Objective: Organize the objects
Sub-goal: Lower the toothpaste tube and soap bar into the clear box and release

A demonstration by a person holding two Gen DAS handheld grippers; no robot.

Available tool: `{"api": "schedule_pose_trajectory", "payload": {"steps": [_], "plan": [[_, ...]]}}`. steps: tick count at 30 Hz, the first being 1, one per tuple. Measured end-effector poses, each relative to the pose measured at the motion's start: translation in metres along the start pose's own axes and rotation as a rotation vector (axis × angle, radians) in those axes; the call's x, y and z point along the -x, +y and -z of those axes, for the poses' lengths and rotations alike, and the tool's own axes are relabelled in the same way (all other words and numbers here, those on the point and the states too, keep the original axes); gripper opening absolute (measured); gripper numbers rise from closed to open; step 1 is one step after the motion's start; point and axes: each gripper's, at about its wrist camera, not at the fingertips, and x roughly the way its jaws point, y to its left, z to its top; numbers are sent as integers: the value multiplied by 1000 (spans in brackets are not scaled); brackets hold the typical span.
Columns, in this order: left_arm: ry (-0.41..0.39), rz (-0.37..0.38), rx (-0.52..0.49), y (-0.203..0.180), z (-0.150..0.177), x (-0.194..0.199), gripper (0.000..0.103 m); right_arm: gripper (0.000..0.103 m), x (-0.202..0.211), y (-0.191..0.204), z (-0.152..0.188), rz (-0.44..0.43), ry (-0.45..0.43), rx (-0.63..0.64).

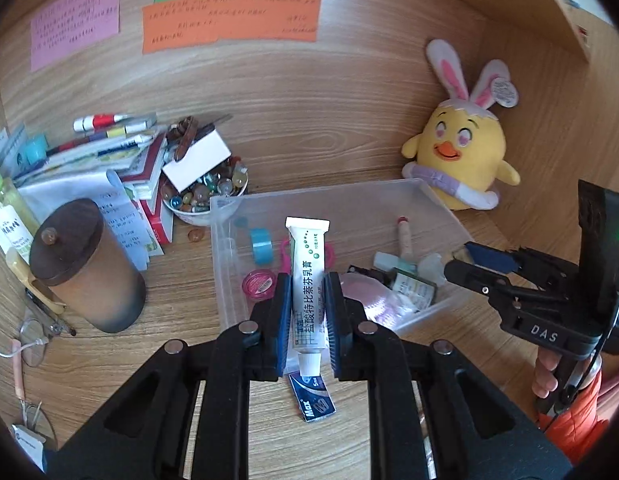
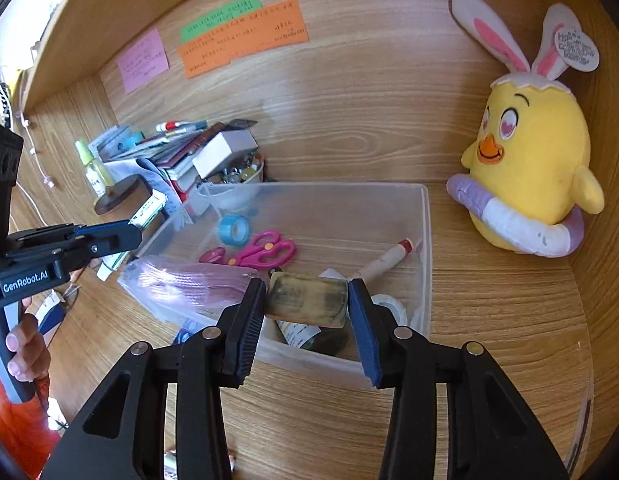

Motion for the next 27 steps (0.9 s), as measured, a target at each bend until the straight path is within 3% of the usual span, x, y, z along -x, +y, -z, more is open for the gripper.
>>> {"api": "schedule_pose_trajectory", "payload": {"steps": [5, 13, 21, 23, 27], "plan": [[37, 21, 14, 3, 0, -13, 16, 39, -16, 1, 2, 6, 36, 12], [-4, 16, -19, -5, 0, 0, 17, 40, -25, 5, 4, -1, 64, 22], [-78, -16, -77, -20, 8, 28, 43, 49, -3, 10, 4, -9, 27, 38], [-100, -30, -90, -23, 11, 35, 56, 49, 7, 13, 6, -7, 15, 54], [-124, -45, -113, -27, 23, 47, 62, 51, 27, 21, 16, -8, -2, 90]]}}
